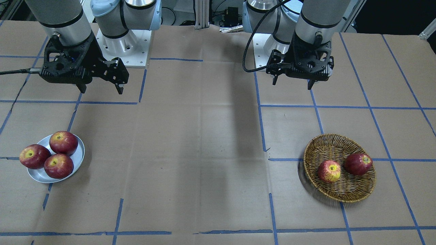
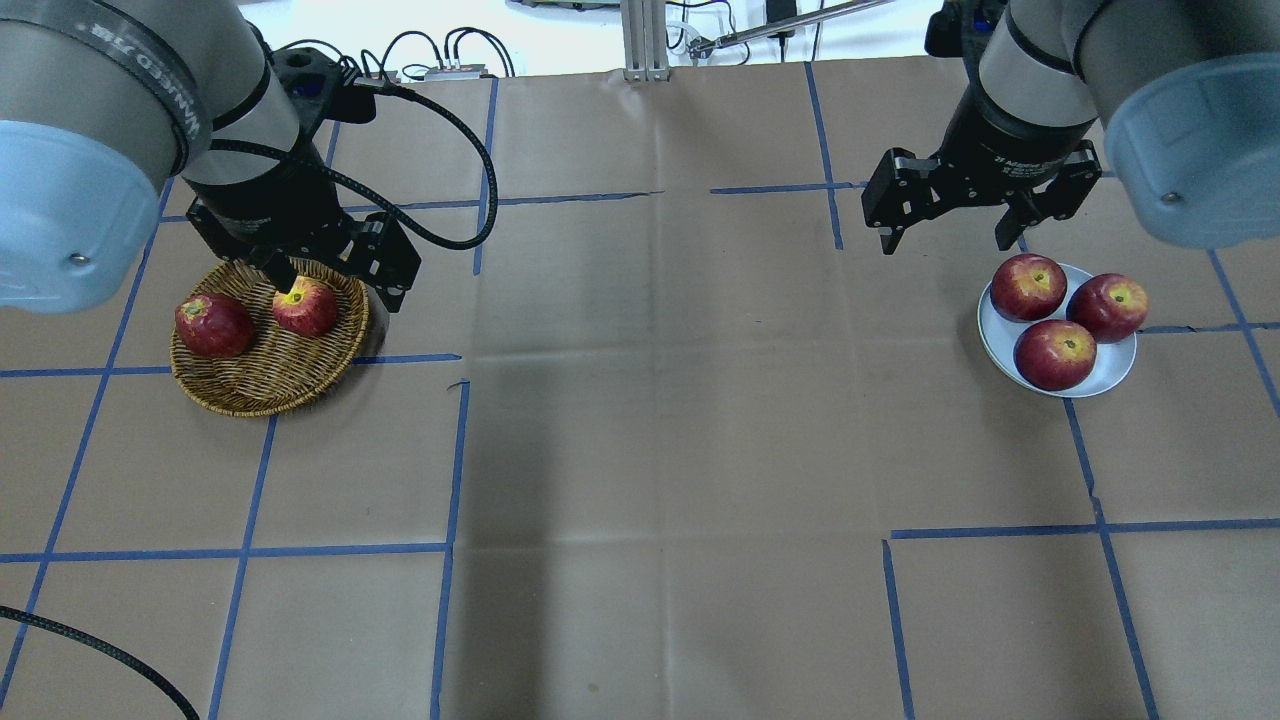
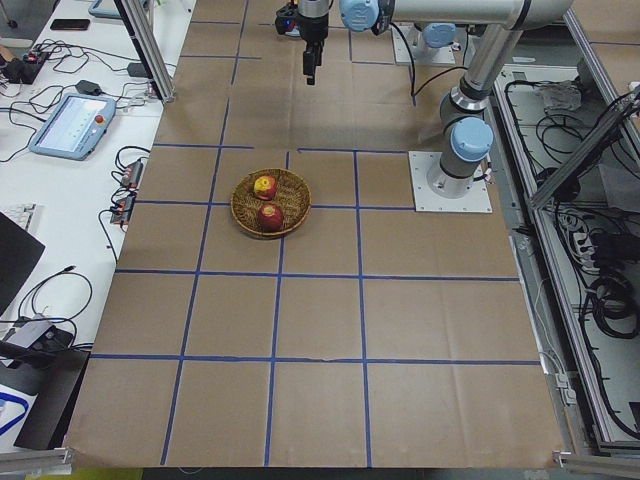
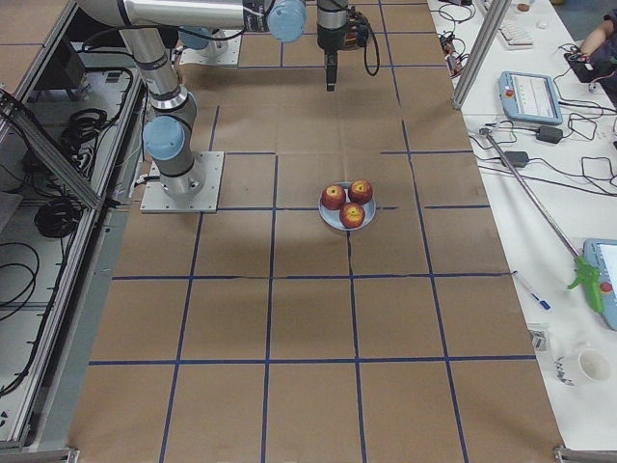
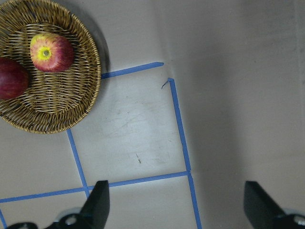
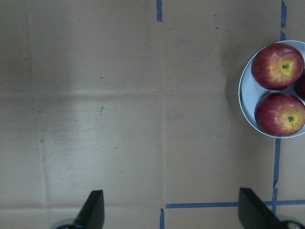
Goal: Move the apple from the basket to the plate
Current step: 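Lower the left gripper toward the yellow-red apple in the wicker basket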
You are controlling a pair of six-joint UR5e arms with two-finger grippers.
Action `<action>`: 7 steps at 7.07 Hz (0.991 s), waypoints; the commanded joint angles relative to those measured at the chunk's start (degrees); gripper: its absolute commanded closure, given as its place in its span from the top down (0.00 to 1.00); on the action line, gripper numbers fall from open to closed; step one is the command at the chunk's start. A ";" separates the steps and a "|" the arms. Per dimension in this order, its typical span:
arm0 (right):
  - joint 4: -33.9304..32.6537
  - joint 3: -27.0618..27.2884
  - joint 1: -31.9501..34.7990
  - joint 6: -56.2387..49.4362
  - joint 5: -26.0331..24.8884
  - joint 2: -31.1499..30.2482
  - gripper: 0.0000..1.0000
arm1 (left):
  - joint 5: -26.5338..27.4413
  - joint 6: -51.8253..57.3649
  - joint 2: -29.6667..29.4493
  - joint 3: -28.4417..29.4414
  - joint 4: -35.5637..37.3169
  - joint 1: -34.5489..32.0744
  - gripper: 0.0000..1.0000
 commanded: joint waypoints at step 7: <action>0.00 0.00 0.00 -0.09 0.00 0.26 1.00 | 1.23 -0.09 2.41 -1.22 -0.45 0.44 0.99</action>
